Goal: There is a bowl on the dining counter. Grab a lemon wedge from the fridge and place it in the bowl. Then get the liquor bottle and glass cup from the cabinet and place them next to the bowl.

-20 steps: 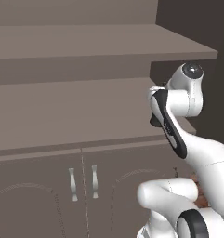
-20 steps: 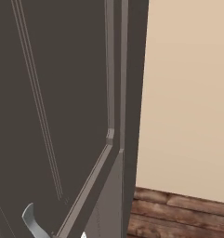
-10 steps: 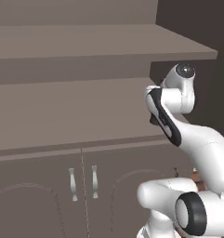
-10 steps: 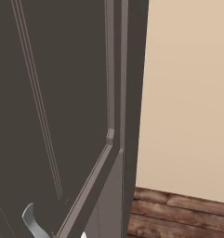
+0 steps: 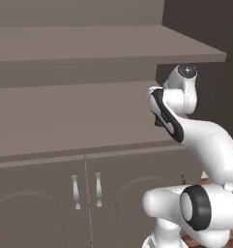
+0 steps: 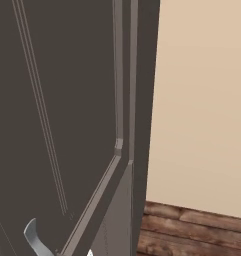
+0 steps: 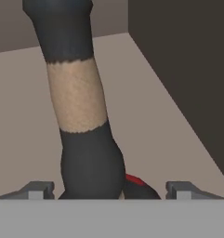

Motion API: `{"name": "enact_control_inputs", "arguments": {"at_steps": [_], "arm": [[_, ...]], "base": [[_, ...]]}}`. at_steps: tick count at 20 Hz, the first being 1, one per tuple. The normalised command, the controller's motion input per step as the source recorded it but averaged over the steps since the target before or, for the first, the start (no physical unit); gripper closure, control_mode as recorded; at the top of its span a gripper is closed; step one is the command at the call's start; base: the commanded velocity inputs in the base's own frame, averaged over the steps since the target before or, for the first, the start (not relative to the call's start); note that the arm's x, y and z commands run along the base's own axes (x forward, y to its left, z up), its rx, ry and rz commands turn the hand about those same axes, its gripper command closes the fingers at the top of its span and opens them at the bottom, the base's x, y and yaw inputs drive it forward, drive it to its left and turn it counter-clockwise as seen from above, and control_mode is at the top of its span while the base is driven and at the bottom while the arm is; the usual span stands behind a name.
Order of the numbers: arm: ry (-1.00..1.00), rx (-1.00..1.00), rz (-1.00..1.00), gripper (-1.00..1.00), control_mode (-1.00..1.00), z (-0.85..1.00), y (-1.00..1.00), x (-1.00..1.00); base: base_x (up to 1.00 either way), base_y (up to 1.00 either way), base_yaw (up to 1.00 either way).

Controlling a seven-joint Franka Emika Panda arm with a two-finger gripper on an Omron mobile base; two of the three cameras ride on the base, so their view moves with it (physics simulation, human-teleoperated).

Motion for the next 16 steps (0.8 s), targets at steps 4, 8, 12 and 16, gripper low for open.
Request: {"name": "enact_control_inputs", "arguments": {"at_steps": [4,8,12,16], "arm": [[0.02,0.00,0.00,1.00,-1.00,-0.13,0.00,0.02],[-0.02,-0.02,0.00,1.00,-1.00,-0.06,0.00,-0.45],[-0.16,0.00,0.00,1.00,-1.00,0.00,0.03,-0.97],[-0.12,0.01,0.00,1.00,-1.00,0.39,0.04,-1.00]], "base": [[0.00,0.00,0.00],[0.00,0.00,0.00],[0.00,0.00,0.00],[0.00,0.00,0.00]]}}
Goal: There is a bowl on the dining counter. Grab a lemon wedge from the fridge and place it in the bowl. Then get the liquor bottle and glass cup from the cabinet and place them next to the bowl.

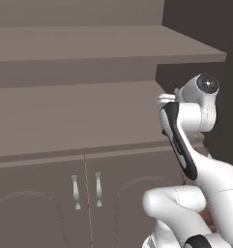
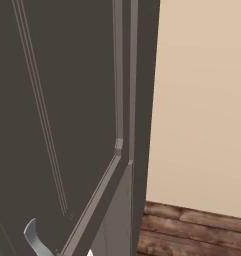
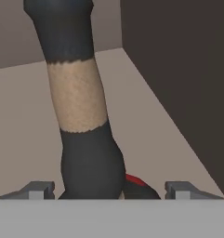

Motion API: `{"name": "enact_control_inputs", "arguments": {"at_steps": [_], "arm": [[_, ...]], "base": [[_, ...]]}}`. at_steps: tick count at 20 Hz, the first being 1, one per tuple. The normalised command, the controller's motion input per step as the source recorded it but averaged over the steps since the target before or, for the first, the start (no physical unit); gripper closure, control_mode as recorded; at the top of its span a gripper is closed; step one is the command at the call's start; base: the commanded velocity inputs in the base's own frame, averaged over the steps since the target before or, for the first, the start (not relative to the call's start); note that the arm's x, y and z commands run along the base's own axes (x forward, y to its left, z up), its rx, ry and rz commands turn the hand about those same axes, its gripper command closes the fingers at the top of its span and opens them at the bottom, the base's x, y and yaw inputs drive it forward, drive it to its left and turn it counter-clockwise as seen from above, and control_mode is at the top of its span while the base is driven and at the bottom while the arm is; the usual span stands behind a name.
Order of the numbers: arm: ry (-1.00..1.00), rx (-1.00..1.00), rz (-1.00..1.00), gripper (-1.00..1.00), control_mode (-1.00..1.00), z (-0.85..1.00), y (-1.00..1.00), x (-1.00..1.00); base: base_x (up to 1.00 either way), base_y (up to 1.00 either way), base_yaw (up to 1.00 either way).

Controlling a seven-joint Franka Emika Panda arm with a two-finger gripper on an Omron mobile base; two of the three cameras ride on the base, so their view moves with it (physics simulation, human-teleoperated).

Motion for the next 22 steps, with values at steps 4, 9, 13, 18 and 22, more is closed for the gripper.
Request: {"name": "enact_control_inputs", "arguments": {"at_steps": [4,9,13,18,22], "arm": [[-0.01,0.01,0.00,1.00,-1.00,0.80,0.05,-1.00],[0.04,0.00,0.00,1.00,-1.00,0.92,0.13,-0.99],[0.04,0.00,0.02,1.00,-1.00,0.67,0.03,-1.00],[0.00,0.00,0.05,1.00,-1.00,0.22,0.15,-0.80],[-0.04,0.01,0.02,1.00,-1.00,0.20,0.01,-0.99]], "base": [[0.00,0.00,0.00],[0.00,0.00,0.00],[0.00,0.00,0.00],[0.00,0.00,0.00],[0.00,0.00,0.00]]}}
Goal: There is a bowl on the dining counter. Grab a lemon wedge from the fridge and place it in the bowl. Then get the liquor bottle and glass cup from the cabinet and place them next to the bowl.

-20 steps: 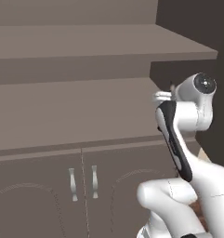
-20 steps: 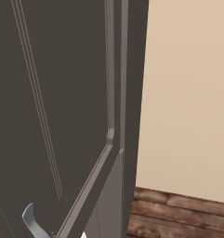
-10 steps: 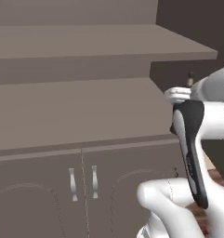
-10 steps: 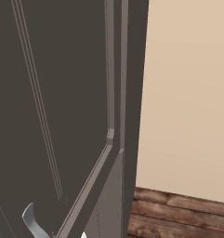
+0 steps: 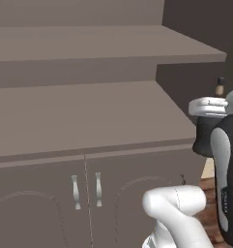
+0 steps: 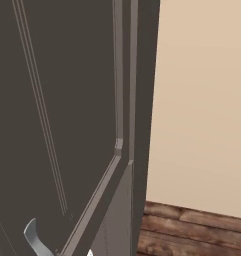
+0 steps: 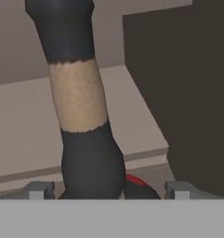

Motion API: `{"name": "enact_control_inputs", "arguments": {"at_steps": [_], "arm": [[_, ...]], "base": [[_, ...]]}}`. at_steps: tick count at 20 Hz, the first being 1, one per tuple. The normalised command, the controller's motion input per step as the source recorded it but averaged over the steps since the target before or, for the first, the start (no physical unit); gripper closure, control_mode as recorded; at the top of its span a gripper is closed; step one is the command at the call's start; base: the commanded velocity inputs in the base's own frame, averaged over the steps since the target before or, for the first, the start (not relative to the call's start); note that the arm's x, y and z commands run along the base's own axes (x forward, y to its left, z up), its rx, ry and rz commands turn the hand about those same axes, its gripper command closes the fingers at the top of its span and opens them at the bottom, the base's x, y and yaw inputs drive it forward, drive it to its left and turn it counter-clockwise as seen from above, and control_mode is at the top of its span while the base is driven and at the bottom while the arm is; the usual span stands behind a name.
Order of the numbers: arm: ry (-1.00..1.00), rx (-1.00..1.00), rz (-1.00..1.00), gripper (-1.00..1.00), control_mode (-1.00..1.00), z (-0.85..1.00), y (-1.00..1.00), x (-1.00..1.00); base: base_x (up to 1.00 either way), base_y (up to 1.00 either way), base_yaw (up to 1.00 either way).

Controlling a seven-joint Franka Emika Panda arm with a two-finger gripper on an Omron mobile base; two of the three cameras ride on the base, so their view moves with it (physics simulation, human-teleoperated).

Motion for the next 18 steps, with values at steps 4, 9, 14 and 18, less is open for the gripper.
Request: {"name": "enact_control_inputs", "arguments": {"at_steps": [4,9,14,18], "arm": [[-0.01,0.00,0.00,1.00,-1.00,0.18,0.00,-1.00],[0.00,0.00,0.00,1.00,1.00,0.00,0.00,0.00],[0.00,0.00,0.00,1.00,1.00,0.00,0.00,0.00],[0.00,0.00,0.00,1.00,1.00,0.00,0.00,0.00]], "base": [[0.00,0.00,0.00],[-0.99,0.01,0.00],[-1.00,0.00,0.00],[-0.99,-0.14,-0.06]]}}
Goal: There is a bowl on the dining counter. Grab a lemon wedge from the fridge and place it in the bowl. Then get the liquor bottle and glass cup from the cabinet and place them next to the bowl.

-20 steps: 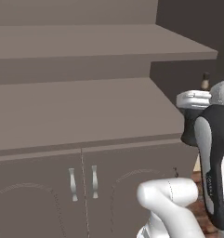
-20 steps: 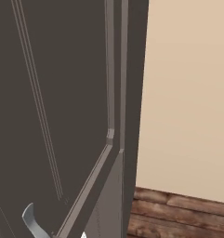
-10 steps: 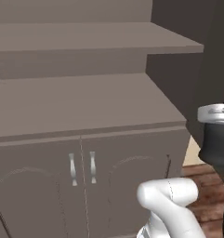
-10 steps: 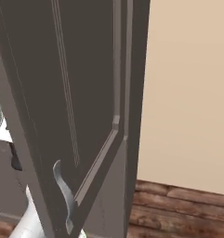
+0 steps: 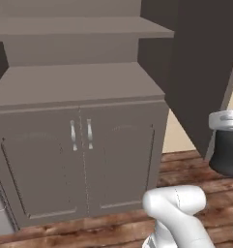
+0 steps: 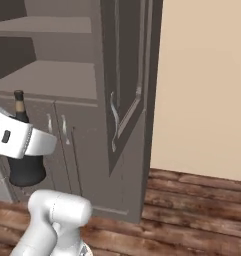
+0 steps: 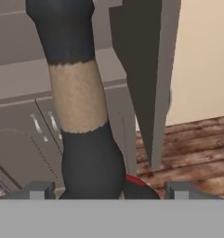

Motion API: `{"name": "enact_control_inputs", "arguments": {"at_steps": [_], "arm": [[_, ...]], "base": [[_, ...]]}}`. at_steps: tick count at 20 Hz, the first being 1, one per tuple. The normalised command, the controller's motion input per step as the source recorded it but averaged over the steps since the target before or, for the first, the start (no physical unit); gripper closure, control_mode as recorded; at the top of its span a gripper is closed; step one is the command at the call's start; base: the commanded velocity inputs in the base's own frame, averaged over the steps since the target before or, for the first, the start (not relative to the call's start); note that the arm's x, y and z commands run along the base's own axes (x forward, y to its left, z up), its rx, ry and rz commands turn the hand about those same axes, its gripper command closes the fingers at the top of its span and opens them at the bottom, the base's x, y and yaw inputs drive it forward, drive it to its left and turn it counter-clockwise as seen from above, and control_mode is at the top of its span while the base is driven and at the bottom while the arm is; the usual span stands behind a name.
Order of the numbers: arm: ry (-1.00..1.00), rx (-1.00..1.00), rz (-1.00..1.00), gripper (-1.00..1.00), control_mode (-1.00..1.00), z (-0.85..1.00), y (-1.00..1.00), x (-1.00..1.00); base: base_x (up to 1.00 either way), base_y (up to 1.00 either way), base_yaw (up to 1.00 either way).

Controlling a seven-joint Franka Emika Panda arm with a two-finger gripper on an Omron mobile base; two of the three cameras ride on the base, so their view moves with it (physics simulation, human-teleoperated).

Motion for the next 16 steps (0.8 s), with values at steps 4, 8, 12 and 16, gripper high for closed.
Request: {"name": "enact_control_inputs", "arguments": {"at_steps": [4,8,12,16], "arm": [[0.00,0.00,0.00,1.00,1.00,0.00,0.00,0.00],[0.00,0.00,0.00,1.00,1.00,0.00,0.00,0.00],[0.00,0.00,0.00,1.00,1.00,0.00,0.00,0.00],[0.00,0.00,0.00,1.00,1.00,0.00,0.00,0.00]], "base": [[-0.52,-0.56,-0.46],[-0.04,-0.72,-0.65],[0.00,-0.76,-0.70],[0.03,-0.71,-0.70]]}}
